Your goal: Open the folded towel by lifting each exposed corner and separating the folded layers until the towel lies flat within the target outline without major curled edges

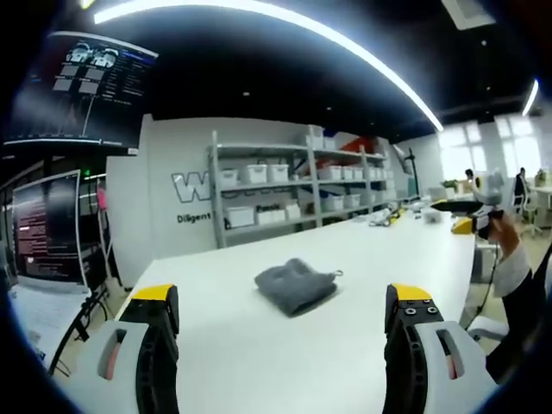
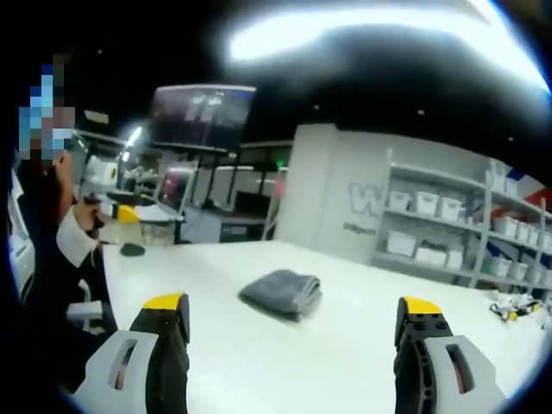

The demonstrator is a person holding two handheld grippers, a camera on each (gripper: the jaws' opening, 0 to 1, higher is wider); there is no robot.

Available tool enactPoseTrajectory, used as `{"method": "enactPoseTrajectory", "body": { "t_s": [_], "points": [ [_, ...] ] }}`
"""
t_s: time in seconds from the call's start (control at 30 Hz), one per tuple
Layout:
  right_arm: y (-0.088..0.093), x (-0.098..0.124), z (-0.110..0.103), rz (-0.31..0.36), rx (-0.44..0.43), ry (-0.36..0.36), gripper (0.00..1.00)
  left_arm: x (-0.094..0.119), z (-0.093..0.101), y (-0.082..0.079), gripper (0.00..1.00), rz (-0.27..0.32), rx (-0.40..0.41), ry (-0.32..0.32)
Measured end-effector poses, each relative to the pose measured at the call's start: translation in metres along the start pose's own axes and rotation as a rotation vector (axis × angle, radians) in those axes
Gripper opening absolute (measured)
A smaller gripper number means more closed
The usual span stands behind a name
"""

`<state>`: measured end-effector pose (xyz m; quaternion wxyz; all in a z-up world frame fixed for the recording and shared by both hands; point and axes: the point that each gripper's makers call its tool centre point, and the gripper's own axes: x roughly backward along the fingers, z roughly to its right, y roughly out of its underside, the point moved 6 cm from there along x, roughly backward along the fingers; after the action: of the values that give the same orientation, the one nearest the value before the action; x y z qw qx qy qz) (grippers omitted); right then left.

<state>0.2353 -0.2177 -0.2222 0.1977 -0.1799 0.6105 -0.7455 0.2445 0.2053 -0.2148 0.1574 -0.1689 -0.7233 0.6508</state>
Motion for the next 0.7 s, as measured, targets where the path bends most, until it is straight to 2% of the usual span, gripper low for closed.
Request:
{"method": "enactPoseTrajectory", "body": {
  "t_s": [0.1,0.2,0.3,0.37,0.5,0.6,0.7],
  "points": [
    [0.0,0.002,0.0,-0.019,0.004,0.016,0.99,-0.003,0.0,-0.002,0.98,0.019,0.0,0.015],
    [-0.005,0.002,0.003,0.009,0.005,0.032,0.99,-0.007,-0.001,0.001,0.98,0.008,0.008,0.032],
    [-0.005,-0.004,0.005,0.018,-0.014,0.034,0.99,-0.007,-0.006,0.003,0.99,0.006,0.009,0.033],
    [-0.001,-0.009,0.004,-0.002,-0.021,0.036,0.99,-0.008,-0.01,0.003,0.99,0.014,0.014,0.029],
    [-0.003,-0.015,-0.006,-0.012,0.009,0.019,0.99,-0.006,-0.015,0.007,0.99,-0.004,0.023,0.028],
    [-0.005,-0.019,-0.015,0.005,0.021,-0.014,0.99,-0.003,-0.015,0.003,0.99,0.015,0.022,0.016],
    [-0.001,-0.023,-0.018,-0.015,0.024,-0.03,0.99,-0.005,-0.014,0.003,0.99,0.02,0.015,0.009]
  ]
}}
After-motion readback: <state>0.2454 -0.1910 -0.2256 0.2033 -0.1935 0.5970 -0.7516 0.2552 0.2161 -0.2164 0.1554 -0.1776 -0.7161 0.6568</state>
